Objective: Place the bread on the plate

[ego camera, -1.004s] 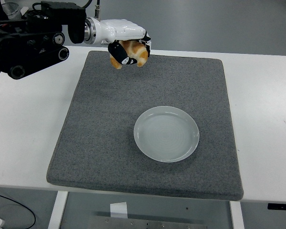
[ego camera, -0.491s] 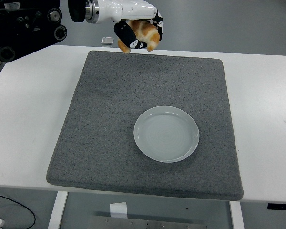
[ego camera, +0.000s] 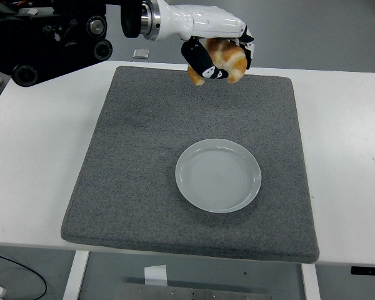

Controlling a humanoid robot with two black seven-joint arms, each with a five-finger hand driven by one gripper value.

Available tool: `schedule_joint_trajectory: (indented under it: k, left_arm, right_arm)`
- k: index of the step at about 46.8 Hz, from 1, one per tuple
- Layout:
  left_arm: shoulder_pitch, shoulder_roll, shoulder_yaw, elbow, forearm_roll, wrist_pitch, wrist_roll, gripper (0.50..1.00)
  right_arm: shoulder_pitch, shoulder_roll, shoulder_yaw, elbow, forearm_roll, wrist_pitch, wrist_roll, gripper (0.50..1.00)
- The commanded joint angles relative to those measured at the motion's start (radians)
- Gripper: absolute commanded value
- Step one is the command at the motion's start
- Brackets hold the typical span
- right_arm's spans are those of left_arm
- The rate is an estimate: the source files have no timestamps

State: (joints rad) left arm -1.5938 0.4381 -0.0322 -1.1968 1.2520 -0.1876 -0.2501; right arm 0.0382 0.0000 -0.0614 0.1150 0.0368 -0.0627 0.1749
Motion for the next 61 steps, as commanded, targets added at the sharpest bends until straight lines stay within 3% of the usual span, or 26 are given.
schedule_joint_trajectory:
  k: [1,15,29,61]
  left_arm:
    - [0.003,-0.021,0.001,-0.003,-0.002,-0.006,-0.008,0.500]
    - [0.025,-0.076,0.012,-0.009,0.000,-0.035,-0.011,0.500]
    - [0.109,-0.116,0.020,-0.032,0.018,-0.072,-0.011,0.500]
    - [0.216,-0.125,0.086,-0.030,0.122,-0.079,-0.011,0.500]
  right_arm:
    - [0.000,0.000,0.000,0.000,0.000,0.000,0.000,0.932]
    - [0.000,0.000,0.000,0.000,0.000,0.000,0.000,0.932]
    - [0.000,0.000,0.000,0.000,0.000,0.000,0.000,0.932]
    - [0.002,0.000,0.000,0.000,0.000,0.000,0.000,0.932]
